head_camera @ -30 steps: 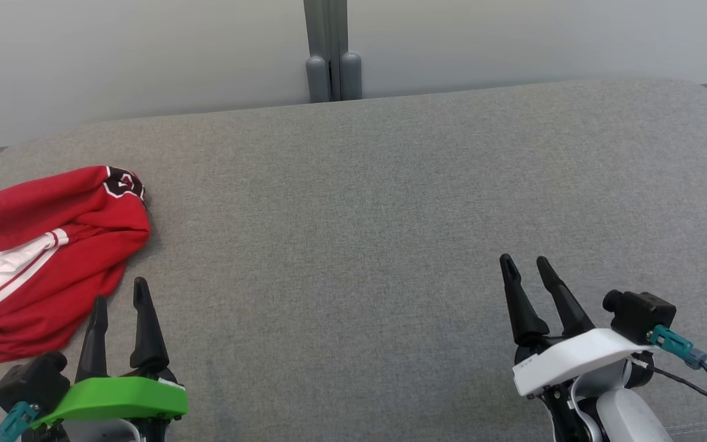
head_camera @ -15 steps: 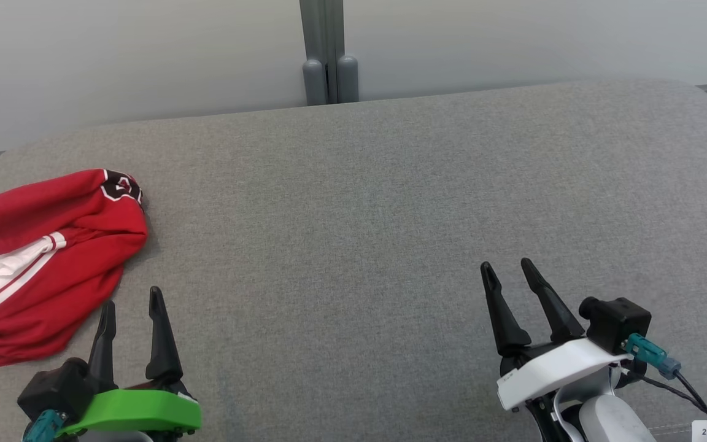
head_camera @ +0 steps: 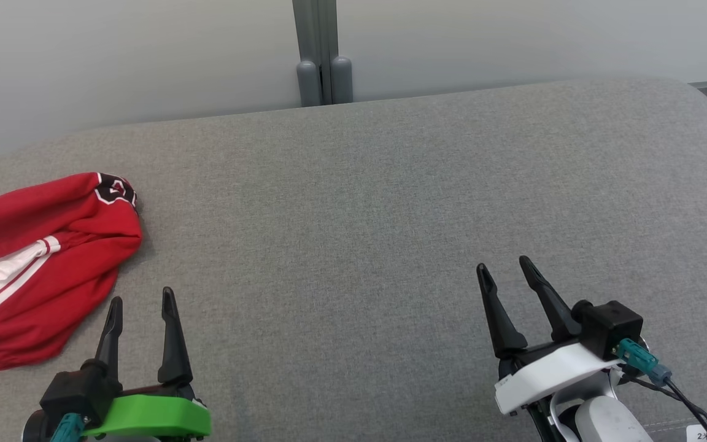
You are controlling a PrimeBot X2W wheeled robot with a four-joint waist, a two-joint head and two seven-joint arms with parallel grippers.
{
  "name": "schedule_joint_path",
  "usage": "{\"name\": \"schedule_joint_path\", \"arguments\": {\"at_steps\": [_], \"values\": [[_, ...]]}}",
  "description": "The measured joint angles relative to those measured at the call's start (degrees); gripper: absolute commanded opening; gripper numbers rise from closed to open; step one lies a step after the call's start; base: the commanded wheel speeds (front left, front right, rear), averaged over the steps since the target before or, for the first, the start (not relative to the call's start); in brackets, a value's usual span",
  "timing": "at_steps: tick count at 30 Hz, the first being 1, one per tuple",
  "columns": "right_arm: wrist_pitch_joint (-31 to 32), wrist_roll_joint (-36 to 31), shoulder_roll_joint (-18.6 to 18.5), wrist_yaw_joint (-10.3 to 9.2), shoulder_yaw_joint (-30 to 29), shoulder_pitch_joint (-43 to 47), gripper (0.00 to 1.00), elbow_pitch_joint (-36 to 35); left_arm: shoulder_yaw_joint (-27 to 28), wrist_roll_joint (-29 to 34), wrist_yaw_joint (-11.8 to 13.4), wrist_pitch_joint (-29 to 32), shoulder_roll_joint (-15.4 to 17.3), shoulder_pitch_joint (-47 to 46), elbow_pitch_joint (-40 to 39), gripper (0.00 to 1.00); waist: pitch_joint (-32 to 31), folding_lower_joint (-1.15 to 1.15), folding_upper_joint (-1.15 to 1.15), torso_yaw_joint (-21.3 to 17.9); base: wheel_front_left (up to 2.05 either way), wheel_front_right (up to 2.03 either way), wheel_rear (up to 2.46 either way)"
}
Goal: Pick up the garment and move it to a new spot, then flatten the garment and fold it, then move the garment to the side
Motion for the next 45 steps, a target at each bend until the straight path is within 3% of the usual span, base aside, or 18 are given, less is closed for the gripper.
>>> {"name": "schedule_joint_path", "arguments": {"at_steps": [26,45], "values": [[-2.8,-9.9,-0.1,0.09,0.7,0.0,1.0,-1.7,-0.5,10.2,-0.5,-2.8,0.1,0.9,0.0,1.0,0.1,0.0,0.0,-0.5,0.0,0.0,0.0],[-2.8,-9.6,-0.1,0.09,0.9,0.2,1.0,-1.6,-1.2,10.3,0.6,-2.9,0.1,1.6,0.1,1.0,-0.2,0.0,0.0,-0.5,0.0,0.0,0.0]]}}
